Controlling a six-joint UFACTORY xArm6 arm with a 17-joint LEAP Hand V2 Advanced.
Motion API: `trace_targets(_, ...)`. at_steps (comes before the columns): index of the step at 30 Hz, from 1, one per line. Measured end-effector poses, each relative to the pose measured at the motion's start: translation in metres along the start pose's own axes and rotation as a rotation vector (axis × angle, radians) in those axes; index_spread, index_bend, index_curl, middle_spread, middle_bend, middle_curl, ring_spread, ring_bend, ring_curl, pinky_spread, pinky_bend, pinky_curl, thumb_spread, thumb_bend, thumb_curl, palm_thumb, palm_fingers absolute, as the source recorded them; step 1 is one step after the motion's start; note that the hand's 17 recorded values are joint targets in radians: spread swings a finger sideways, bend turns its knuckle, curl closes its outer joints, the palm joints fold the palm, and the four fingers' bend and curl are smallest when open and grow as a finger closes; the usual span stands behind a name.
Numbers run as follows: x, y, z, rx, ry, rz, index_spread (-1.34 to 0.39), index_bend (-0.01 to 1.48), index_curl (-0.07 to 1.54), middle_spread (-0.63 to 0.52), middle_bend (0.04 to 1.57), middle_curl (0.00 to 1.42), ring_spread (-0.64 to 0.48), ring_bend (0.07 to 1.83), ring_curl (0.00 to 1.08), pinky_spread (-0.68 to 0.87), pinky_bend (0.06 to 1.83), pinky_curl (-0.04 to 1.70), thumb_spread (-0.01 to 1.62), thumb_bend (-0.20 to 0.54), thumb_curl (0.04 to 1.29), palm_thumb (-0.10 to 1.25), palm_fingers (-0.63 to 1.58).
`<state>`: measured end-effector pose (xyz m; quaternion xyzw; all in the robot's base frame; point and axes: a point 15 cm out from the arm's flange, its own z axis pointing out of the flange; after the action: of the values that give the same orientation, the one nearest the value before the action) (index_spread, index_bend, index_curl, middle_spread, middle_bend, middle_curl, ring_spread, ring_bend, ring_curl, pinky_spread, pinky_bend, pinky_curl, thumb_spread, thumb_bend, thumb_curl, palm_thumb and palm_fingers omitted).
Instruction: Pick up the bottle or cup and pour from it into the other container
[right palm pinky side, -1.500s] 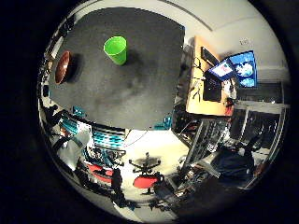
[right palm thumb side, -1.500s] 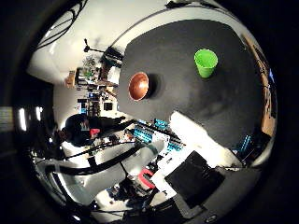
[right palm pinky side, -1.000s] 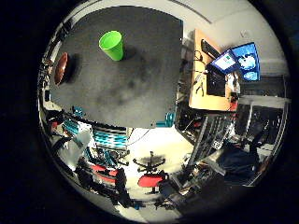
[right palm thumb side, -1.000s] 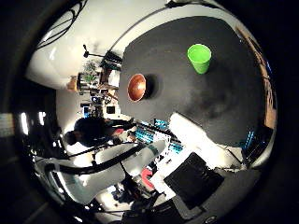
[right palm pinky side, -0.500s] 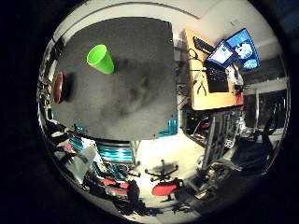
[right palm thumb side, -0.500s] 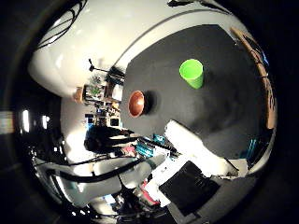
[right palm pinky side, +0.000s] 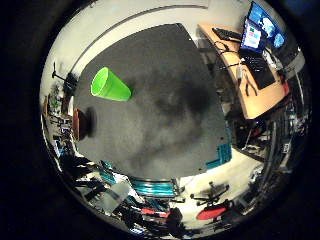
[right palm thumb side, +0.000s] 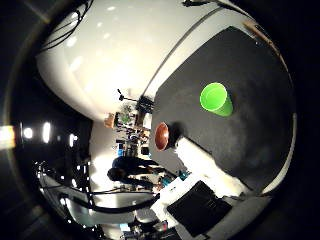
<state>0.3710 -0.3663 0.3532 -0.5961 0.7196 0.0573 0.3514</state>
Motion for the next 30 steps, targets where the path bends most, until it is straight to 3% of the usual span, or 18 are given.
trace_targets(16, 0.1, 0.029, 0.077, 0.118, -0.298, 0.191, -0.24, 0.14, 0.24, 0.1, 0.21, 0.33, 0.17, 0.36, 0.27, 0.39, 0.5, 0.31, 1.01, -0.032, 0.31, 0.55, 0.03)
trace_targets(30, 0.115, 0.041, 0.114, 0.09, -0.353, 0.202, -0.22, 0.15, 0.25, 0.1, 0.2, 0.34, 0.17, 0.36, 0.26, 0.39, 0.5, 0.31, 0.94, -0.03, 0.3, 0.46, 0.02)
